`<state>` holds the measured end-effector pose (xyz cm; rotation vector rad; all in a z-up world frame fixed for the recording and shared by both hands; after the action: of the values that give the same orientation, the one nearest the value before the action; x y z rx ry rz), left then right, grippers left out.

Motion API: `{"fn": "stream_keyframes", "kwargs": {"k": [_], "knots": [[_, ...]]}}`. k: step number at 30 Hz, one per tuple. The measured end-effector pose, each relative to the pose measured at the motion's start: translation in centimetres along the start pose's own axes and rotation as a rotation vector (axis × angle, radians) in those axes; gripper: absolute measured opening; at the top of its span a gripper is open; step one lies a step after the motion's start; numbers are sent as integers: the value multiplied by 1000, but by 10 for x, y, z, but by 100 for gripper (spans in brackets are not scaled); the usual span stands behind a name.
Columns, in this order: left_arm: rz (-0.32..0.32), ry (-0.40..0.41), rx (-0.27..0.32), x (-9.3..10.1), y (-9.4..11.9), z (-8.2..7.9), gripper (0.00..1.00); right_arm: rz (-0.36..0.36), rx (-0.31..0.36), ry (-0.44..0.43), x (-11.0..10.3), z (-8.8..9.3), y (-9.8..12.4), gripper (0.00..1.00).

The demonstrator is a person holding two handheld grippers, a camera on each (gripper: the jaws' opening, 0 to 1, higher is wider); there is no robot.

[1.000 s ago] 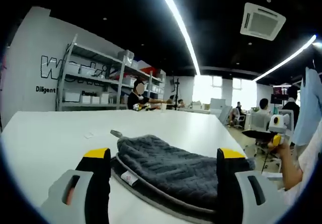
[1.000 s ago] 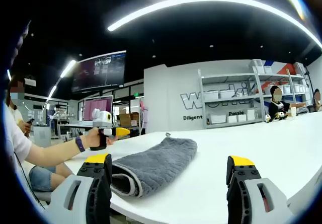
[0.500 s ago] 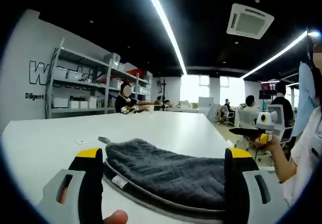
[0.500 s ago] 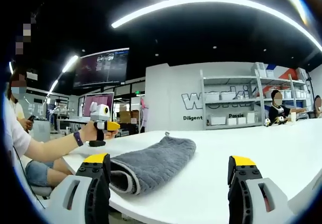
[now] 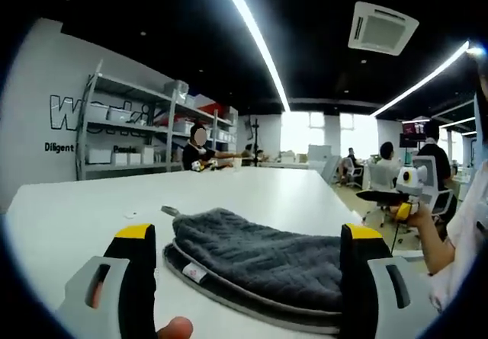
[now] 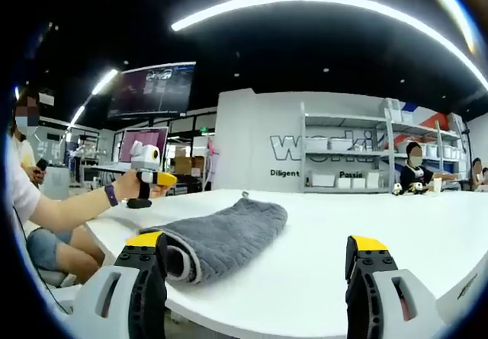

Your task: Fold the towel on the table until its edges align and the towel forms a compact rectangular stack.

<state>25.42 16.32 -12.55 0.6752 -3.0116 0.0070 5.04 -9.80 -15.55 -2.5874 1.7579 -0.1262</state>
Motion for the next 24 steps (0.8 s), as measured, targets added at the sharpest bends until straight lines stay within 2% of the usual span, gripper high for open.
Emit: {"fn": "stream_keyframes", "kwargs": {"k": [3, 10, 18, 21, 24], "knots": [[-9, 1, -4, -4, 0, 0, 99, 7, 0, 19, 1, 0, 1, 99], [-16, 0, -17, -18, -4, 0, 99, 8, 46, 16, 3, -5, 2, 99], [-21, -2, -15, -22, -4, -2, 99, 18, 85, 49, 5, -11, 5, 100], [-25, -3, -17, -22, -4, -2, 99, 20, 118, 83, 6, -17, 7, 100], [-27, -3, -21, -22, -5, -1, 99, 51, 132, 180, 11, -26, 10, 100]]}}
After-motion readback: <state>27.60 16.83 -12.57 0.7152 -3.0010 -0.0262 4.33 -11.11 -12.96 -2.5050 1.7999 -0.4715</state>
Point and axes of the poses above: the point that each gripper's makers call its tool centre point, and the gripper's own axes: y roughly backward along the fingers, x roughly to its right, z roughly out of its underside, the point moved 4 cm from there along y, roughly backward along the fingers, and after that the axes turned 3 degrees about -z, right-handed, at the moved point
